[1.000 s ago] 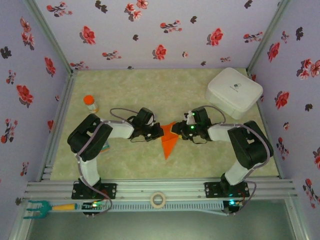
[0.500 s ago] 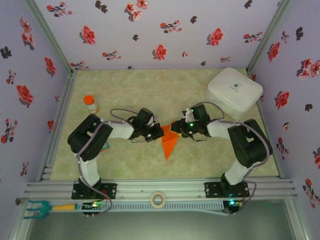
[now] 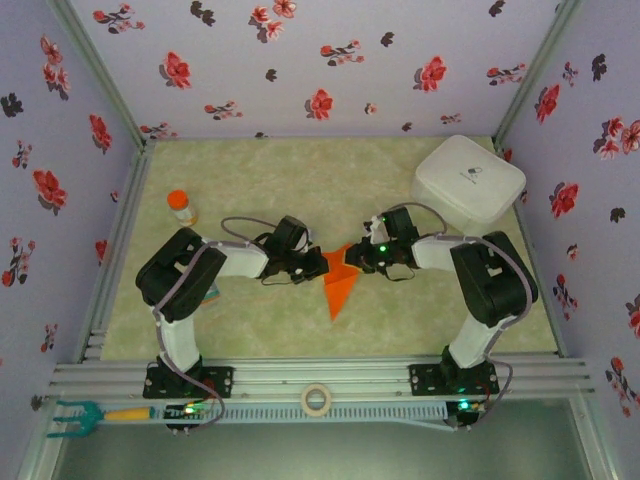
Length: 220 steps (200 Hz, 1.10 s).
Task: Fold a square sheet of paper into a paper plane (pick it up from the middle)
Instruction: Fold the wing for the fifth time at the center of the table.
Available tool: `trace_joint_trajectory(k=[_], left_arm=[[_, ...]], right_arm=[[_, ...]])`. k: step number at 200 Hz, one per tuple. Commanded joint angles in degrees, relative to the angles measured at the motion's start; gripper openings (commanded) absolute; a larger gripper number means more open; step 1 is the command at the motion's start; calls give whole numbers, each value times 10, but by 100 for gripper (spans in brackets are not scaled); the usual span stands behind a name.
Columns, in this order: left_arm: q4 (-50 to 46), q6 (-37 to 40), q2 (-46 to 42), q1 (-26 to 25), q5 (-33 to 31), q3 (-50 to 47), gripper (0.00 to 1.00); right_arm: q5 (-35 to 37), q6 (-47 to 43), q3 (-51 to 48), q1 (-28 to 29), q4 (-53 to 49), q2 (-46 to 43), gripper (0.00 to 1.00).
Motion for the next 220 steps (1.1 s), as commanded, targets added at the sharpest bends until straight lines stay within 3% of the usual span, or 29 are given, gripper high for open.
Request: trace_joint_trajectory(k=[1,18,46,68,97,128,164,220], left_arm=[[-8,19,4,-2,6,-9,2],[-4,22,-16,-1,2,-10,18],[-22,43,-74,-2,-24,-6,28],[-62,80,-124,-14,-74,-5,31],[-108,160,-167,-65,-156,-13,32],[-124,233,-176,-136,-244,-26,38],[-175,293,-142,-203,-330,22,46],[-235,332,-96,-241,-413,78,50]], right_arm=[[0,-14,10,-5,-22,2,9],[11,12,-3,-5,-3,-9,4],[51,127,-51,-3,92,-38,1],[105,227,-91,-2,146,-68,1],[171,302,-128,9,166,-112,1],[199,323,-139,20,149,-142,1],[201,329,-139,26,140,-147,1],[196,328,-137,26,141,-145,2]])
